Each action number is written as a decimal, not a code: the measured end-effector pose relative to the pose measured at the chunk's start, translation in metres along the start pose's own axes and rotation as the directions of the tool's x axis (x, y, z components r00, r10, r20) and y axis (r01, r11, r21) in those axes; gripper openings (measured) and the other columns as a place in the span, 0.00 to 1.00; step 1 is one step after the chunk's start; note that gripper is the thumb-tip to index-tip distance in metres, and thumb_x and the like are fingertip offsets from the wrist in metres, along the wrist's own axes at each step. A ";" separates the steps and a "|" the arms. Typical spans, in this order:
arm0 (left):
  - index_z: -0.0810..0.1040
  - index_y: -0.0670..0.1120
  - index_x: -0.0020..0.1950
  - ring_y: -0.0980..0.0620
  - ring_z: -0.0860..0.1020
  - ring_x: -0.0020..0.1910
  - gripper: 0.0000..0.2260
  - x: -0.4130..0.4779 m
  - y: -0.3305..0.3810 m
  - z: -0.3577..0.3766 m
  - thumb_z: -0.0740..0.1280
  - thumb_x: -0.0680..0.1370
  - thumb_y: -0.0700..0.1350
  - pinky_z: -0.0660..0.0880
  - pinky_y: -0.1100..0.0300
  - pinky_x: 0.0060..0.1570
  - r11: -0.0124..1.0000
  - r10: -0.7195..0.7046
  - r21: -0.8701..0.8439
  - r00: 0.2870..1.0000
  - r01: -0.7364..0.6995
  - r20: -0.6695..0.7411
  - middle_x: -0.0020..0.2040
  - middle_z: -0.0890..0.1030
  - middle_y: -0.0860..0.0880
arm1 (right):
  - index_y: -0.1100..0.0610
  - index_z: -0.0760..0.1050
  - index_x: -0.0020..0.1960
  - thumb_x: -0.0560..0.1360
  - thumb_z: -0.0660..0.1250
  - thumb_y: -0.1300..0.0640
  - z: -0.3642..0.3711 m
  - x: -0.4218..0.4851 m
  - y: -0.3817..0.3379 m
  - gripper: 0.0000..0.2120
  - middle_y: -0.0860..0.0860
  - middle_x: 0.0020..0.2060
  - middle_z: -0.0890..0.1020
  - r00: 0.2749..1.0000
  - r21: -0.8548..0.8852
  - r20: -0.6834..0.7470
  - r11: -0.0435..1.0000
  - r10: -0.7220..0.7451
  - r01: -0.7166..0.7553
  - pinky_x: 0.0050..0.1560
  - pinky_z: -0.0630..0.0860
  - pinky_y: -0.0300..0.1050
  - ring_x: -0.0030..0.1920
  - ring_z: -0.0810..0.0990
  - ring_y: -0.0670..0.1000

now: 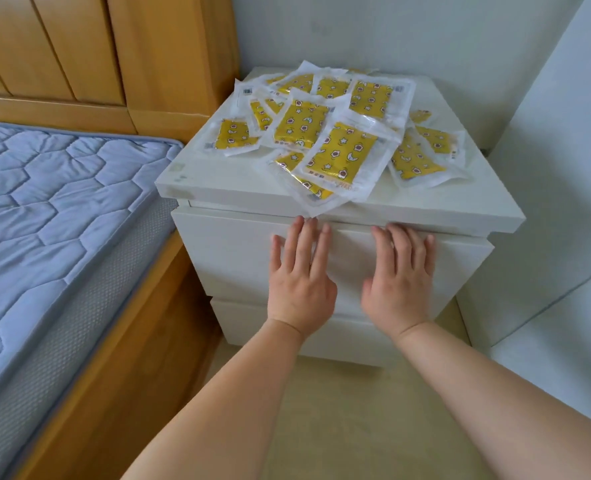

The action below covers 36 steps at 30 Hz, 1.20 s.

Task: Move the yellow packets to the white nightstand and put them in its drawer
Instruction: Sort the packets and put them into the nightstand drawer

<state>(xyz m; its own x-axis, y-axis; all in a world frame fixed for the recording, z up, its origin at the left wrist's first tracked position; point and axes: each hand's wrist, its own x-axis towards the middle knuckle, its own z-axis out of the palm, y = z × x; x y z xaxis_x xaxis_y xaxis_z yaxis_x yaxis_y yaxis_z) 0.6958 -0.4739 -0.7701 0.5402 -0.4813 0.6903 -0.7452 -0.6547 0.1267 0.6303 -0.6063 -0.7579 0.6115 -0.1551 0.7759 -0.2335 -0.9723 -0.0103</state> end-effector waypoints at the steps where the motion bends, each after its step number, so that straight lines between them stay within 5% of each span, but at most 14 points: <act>1: 0.61 0.41 0.71 0.41 0.58 0.73 0.34 0.000 0.001 0.005 0.65 0.65 0.38 0.54 0.43 0.71 1.000 -0.015 -0.019 0.999 0.014 -0.036 0.71 0.61 0.42 | 0.60 0.66 0.65 0.65 0.55 0.62 0.005 -0.001 0.001 0.27 0.57 0.60 0.67 0.999 0.002 -0.051 1.000 -0.003 0.003 0.71 0.51 0.56 0.62 0.67 0.60; 6: 0.61 0.42 0.72 0.42 0.60 0.72 0.34 -0.001 -0.005 0.002 0.65 0.66 0.40 0.60 0.43 0.68 0.999 0.016 0.042 0.996 -0.013 -0.083 0.71 0.66 0.42 | 0.61 0.66 0.64 0.64 0.56 0.60 0.011 -0.001 -0.002 0.27 0.58 0.58 0.70 0.995 -0.005 -0.103 1.000 0.010 -0.010 0.71 0.52 0.57 0.61 0.67 0.61; 12: 0.69 0.40 0.71 0.44 0.68 0.62 0.34 0.007 0.006 -0.036 0.68 0.64 0.40 0.73 0.50 0.53 0.989 -0.055 0.146 0.986 0.031 0.160 0.60 0.75 0.43 | 0.63 0.71 0.63 0.61 0.65 0.57 -0.030 0.006 -0.015 0.30 0.58 0.51 0.76 0.978 -0.092 0.199 0.995 0.060 -0.042 0.63 0.67 0.58 0.51 0.71 0.60; 16: 0.58 0.42 0.76 0.46 0.68 0.58 0.32 0.010 0.024 -0.077 0.64 0.73 0.41 0.67 0.55 0.52 0.946 -0.089 0.324 0.940 -0.024 0.329 0.60 0.70 0.47 | 0.62 0.73 0.60 0.63 0.70 0.57 -0.069 0.009 -0.017 0.27 0.55 0.49 0.75 0.935 -0.110 0.351 0.994 0.040 -0.002 0.54 0.69 0.52 0.49 0.72 0.58; 20: 0.67 0.44 0.64 0.48 0.68 0.54 0.18 -0.010 0.047 -0.117 0.63 0.75 0.41 0.63 0.57 0.48 0.914 -0.097 0.403 0.936 -0.051 0.338 0.57 0.68 0.47 | 0.60 0.74 0.58 0.71 0.64 0.59 -0.112 -0.001 -0.026 0.16 0.53 0.52 0.72 0.889 -0.009 0.458 1.000 -0.018 0.025 0.54 0.66 0.47 0.53 0.68 0.55; 23: 0.72 0.46 0.60 0.48 0.68 0.54 0.12 -0.026 0.055 -0.147 0.65 0.77 0.44 0.64 0.56 0.52 0.885 -0.048 0.442 0.913 -0.150 0.406 0.56 0.69 0.48 | 0.59 0.75 0.57 0.74 0.65 0.58 -0.146 -0.009 -0.029 0.12 0.52 0.52 0.72 0.829 0.056 0.556 0.998 -0.052 0.025 0.51 0.68 0.45 0.54 0.68 0.54; 27: 0.73 0.45 0.62 0.48 0.68 0.57 0.15 -0.048 0.068 -0.176 0.68 0.77 0.46 0.68 0.56 0.53 0.893 -0.072 0.421 0.870 -0.163 0.488 0.59 0.69 0.47 | 0.55 0.67 0.63 0.73 0.67 0.59 -0.186 -0.037 -0.033 0.19 0.52 0.54 0.76 0.743 0.011 0.660 0.991 -0.106 0.131 0.52 0.67 0.48 0.56 0.72 0.54; 32: 0.66 0.45 0.64 0.45 0.73 0.59 0.20 -0.081 0.086 -0.202 0.67 0.78 0.51 0.68 0.53 0.61 0.914 -0.172 0.397 0.807 -0.083 0.565 0.59 0.74 0.46 | 0.55 0.64 0.49 0.71 0.62 0.65 -0.218 -0.058 -0.050 0.11 0.52 0.46 0.76 0.694 0.021 0.715 0.995 -0.082 0.097 0.40 0.63 0.46 0.46 0.75 0.56; 36: 0.65 0.46 0.64 0.45 0.74 0.59 0.20 -0.103 0.091 -0.219 0.63 0.79 0.56 0.67 0.52 0.63 0.917 -0.151 0.389 0.824 -0.090 0.547 0.59 0.75 0.47 | 0.54 0.62 0.45 0.72 0.64 0.63 -0.234 -0.076 -0.058 0.10 0.50 0.40 0.74 0.701 0.020 0.708 0.995 -0.080 0.093 0.38 0.63 0.46 0.39 0.72 0.54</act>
<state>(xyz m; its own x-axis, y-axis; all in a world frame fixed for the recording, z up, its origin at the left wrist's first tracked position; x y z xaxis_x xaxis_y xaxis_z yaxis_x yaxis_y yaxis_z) 0.4871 -0.3560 -0.6738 0.7711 -0.6162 0.1600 -0.5797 -0.7835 -0.2236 0.4203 -0.4968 -0.6685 0.9831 -0.1547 0.0980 -0.1600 -0.9859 0.0492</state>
